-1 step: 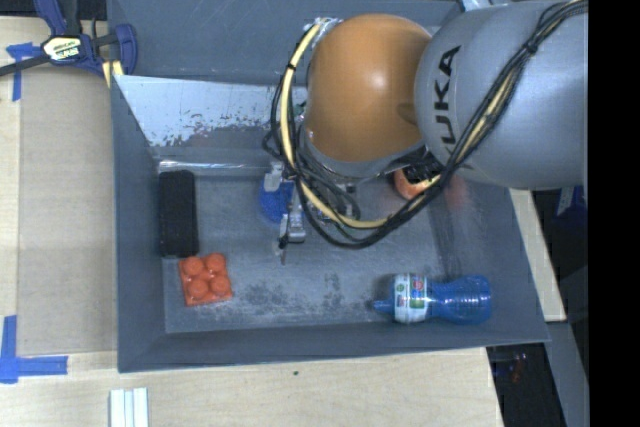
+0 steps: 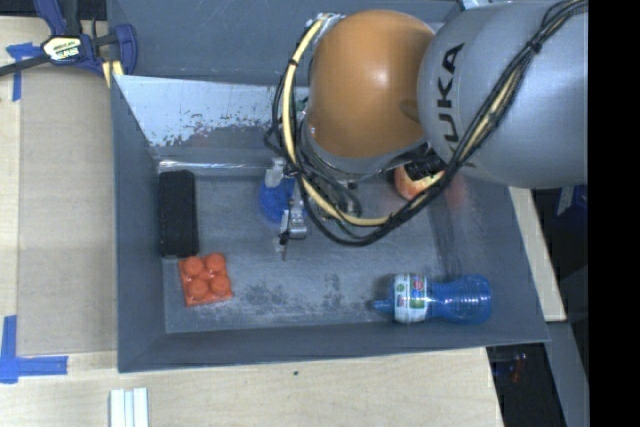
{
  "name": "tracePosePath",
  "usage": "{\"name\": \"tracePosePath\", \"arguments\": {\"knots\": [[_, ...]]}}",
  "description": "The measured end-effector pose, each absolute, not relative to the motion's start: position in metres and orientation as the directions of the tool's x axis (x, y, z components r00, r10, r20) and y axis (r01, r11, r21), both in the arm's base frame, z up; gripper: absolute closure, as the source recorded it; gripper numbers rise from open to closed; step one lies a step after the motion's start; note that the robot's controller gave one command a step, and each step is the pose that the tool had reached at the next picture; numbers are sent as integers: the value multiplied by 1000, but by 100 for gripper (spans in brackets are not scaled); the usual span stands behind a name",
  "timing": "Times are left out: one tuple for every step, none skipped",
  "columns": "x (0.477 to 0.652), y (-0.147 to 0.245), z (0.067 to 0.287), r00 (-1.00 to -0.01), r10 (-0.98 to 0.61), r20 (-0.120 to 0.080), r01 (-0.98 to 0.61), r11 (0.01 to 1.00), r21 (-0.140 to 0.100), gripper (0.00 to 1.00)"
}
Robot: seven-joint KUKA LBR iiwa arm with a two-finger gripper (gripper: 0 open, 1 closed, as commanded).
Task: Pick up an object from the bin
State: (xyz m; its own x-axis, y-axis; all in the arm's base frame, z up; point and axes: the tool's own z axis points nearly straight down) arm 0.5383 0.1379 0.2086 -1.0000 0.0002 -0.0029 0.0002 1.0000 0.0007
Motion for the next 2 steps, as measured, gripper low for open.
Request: {"name": "tracePosePath", "arguments": {"knots": [[523, 120, 211, -998, 66, -2, 66, 998, 2, 0], [527, 92, 198, -994, -106, -2, -106, 994, 0, 0]]}}
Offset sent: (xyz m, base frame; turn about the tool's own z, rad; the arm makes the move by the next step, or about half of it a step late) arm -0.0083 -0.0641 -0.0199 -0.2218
